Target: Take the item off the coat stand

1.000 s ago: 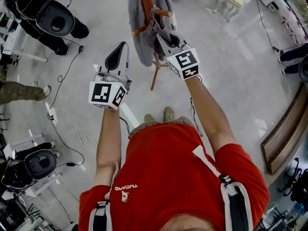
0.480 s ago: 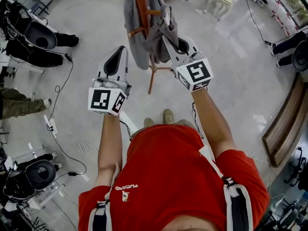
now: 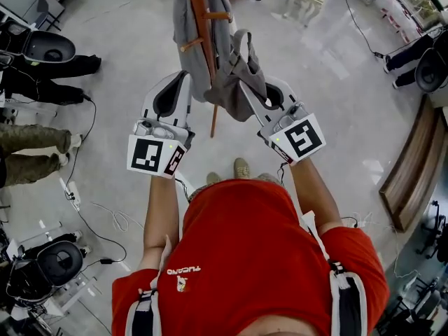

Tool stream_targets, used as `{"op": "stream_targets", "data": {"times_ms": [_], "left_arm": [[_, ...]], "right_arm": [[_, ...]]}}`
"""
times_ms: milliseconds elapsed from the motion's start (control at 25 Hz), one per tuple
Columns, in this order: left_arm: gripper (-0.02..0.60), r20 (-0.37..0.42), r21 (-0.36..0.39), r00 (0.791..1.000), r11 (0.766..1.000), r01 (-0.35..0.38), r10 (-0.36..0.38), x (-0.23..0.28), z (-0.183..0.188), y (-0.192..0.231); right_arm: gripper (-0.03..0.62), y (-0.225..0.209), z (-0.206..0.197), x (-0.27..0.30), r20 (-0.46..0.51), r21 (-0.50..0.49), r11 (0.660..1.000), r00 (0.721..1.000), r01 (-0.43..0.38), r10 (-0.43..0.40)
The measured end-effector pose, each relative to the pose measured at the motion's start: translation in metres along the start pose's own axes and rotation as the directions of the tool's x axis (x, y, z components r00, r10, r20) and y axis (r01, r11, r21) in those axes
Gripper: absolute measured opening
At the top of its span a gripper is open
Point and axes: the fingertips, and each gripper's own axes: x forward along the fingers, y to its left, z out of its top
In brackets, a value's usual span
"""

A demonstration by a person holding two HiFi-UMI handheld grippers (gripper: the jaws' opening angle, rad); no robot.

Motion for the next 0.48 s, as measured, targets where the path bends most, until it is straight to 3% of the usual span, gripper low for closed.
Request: {"op": "stream_targets", "data": {"times_ms": [480], "left_arm": [[0.009,-0.009,-0.002,1.0,1.0,0.026,-0.026,-0.014,0.0,-0.013]], "right_arm": [[0.028,0.024,-0.005,-0.014,-0.012,0.008,0.999,0.999,-0.037,0.037]]}}
